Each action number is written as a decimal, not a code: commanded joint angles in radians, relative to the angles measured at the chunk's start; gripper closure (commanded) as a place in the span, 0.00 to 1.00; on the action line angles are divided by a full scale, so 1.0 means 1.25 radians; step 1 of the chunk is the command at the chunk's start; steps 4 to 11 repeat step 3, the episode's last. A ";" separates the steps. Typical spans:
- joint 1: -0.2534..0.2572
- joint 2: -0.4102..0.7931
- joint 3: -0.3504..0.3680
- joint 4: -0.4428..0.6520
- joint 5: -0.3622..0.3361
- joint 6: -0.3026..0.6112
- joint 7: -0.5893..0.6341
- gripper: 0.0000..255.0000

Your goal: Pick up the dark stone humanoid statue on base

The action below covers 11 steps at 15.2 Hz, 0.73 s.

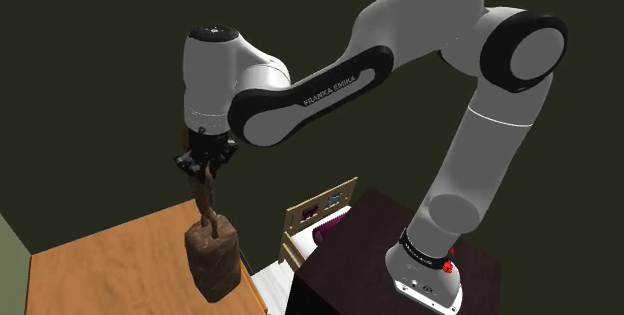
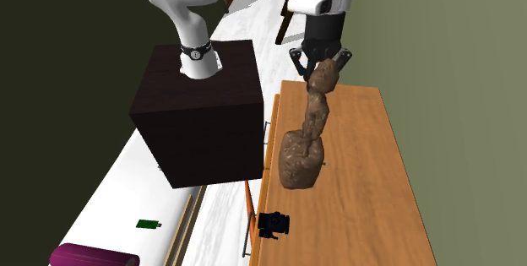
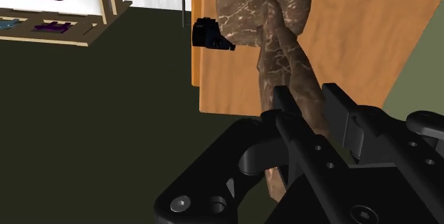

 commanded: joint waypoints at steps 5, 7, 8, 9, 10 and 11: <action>-0.002 -0.015 0.001 0.013 0.015 -0.020 -0.013 1.00; -0.002 -0.015 0.001 0.013 0.015 -0.020 -0.013 1.00; -0.002 -0.015 0.001 0.013 0.015 -0.020 -0.013 1.00; -0.002 -0.015 0.001 0.013 0.015 -0.020 -0.013 1.00; -0.002 -0.015 0.001 0.013 0.015 -0.020 -0.013 1.00; -0.002 -0.015 0.001 0.013 0.015 -0.020 -0.013 1.00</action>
